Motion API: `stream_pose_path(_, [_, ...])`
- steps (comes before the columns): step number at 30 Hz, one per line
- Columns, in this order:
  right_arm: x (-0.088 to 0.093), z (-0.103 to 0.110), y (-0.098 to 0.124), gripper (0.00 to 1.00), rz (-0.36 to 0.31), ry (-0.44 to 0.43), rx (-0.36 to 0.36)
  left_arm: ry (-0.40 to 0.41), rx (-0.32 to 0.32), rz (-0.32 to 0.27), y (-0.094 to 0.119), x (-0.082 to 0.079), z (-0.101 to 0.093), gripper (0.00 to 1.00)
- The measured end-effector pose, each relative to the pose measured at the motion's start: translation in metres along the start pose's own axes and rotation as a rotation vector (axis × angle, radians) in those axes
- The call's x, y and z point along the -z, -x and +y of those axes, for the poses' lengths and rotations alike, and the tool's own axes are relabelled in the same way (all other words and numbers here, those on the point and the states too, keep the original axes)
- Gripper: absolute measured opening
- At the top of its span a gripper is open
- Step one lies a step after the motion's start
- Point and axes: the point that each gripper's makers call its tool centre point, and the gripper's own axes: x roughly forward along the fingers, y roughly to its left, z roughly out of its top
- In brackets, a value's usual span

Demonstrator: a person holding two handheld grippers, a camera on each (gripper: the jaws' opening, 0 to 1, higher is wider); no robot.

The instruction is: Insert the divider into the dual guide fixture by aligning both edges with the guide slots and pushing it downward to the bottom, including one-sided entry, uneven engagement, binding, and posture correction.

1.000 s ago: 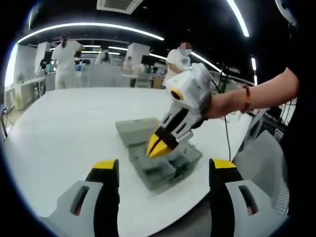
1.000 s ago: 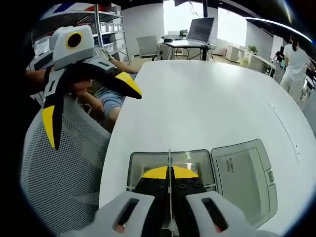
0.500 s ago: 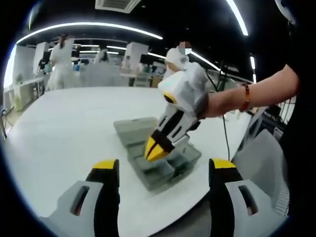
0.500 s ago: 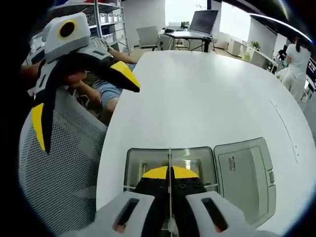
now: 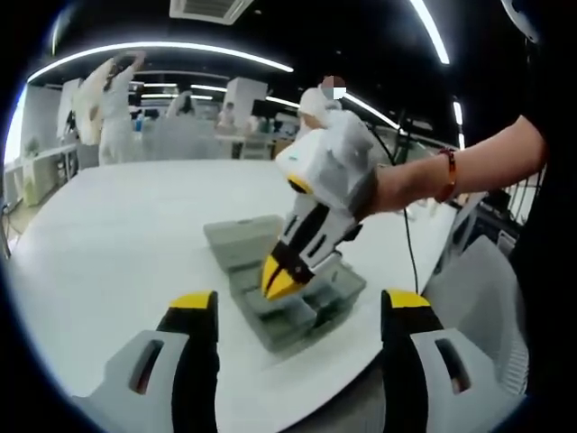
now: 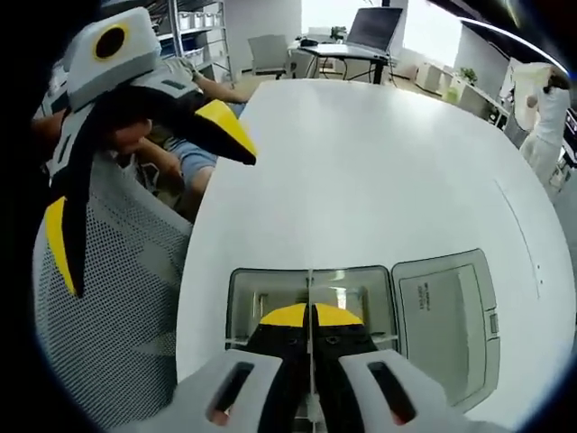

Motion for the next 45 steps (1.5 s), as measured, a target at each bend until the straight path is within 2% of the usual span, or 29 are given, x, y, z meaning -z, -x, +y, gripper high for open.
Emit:
stream_pose_path(2, [0.000,0.000,0.000,0.00,0.000,0.018,0.004,-0.002,-0.003,-0.001,0.001,-0.001,0.000,0.71])
stream_pose_path(5, [0.000,0.002,0.001,0.00,-0.013,-0.049,-0.009,-0.001,-0.008,-0.002,0.002,0.000,0.002,0.71])
stream_pose_path(7, [0.001,0.001,0.002,0.01,-0.020,-0.042,-0.007,-0.001,-0.011,-0.001,0.003,0.001,0.002,0.71])
stream_pose_path(11, [0.003,0.000,0.004,0.12,-0.024,-0.056,0.007,0.001,-0.011,0.004,0.004,0.003,0.001,0.71])
stream_pose_path(20, [-0.006,-0.010,0.022,0.23,-0.121,-0.143,0.061,-0.018,-0.005,0.024,0.002,0.002,-0.003,0.72])
stream_pose_path(23, [-0.012,-0.012,0.031,0.30,-0.178,-0.168,0.089,-0.026,-0.001,0.027,0.003,0.000,-0.004,0.72])
stream_pose_path(29, [-0.014,-0.016,0.044,0.44,-0.254,-0.216,0.139,-0.046,0.007,0.047,0.003,-0.005,-0.008,0.77])
stream_pose_path(33, [-0.010,-0.015,0.055,0.55,-0.282,-0.240,0.163,-0.047,0.029,0.066,0.002,-0.005,-0.012,0.84])
stream_pose_path(35, [-0.011,-0.014,0.062,0.60,-0.317,-0.263,0.171,-0.058,0.030,0.080,0.001,-0.005,-0.013,0.86])
stream_pose_path(39, [-0.002,-0.012,0.074,0.70,-0.337,-0.296,0.183,-0.053,0.054,0.092,-0.001,-0.008,-0.018,0.93])
stream_pose_path(42, [0.001,-0.011,0.083,0.73,-0.373,-0.324,0.194,-0.069,0.062,0.110,-0.003,-0.009,-0.022,0.95])
stream_pose_path(45, [0.009,-0.008,0.091,0.76,-0.381,-0.349,0.214,-0.077,0.060,0.098,-0.004,-0.013,-0.024,0.97])
